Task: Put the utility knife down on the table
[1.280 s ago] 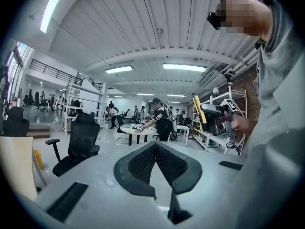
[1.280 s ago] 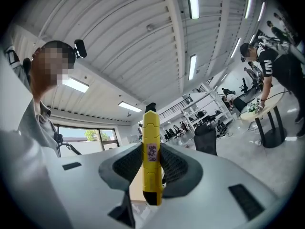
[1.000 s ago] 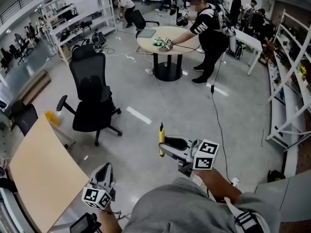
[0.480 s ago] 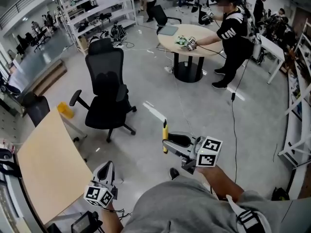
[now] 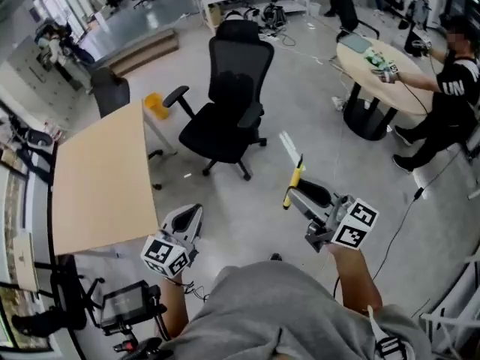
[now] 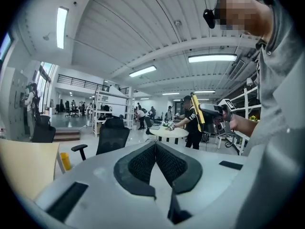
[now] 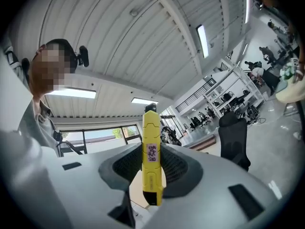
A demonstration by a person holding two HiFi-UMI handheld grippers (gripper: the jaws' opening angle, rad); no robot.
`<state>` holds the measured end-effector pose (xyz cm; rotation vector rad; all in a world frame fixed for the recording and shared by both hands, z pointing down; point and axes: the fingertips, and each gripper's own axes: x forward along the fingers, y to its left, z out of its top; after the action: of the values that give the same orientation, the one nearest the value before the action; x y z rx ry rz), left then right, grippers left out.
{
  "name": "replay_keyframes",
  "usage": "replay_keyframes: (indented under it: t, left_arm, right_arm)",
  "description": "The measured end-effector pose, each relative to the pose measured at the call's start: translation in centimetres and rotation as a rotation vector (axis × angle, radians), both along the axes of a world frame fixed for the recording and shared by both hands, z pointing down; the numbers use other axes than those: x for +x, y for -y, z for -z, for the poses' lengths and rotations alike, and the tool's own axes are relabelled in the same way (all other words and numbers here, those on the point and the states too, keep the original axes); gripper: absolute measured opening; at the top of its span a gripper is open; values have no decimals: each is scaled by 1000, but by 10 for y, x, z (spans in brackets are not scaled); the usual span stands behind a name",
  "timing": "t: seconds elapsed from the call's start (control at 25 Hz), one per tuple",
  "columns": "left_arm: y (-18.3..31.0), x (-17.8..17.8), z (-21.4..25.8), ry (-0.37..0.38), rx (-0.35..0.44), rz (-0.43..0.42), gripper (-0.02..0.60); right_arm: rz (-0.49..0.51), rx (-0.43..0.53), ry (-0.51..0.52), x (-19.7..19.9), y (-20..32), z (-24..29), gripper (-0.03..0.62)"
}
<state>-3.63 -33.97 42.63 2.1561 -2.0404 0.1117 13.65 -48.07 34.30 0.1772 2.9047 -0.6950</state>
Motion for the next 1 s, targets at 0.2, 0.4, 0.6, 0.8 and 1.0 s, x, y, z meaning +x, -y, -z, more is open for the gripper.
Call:
replay_keyframes:
  t: [0.2,0.4,0.6,0.8,1.0]
  left_arm:
    - [10,-14,-7,30,-42,107,6]
    - [-9,-63,-15,58,-49,175,6]
    - [-33,-187,-34,11,-52,239,6]
    - [-31,-194,-28,13,-23,247,6]
    - [-24,-200,-21,23,0,230,6]
  right_arm:
    - [93,-56,15,-19,37,-21,117]
    - [140,-70,3,-61,25,-43,117]
    - [194,-76,-49,-192,11,-52,117]
    - [202,-48,-42,-198,9,-42,117]
    - [206,-40,-14,-211,4,-34,117]
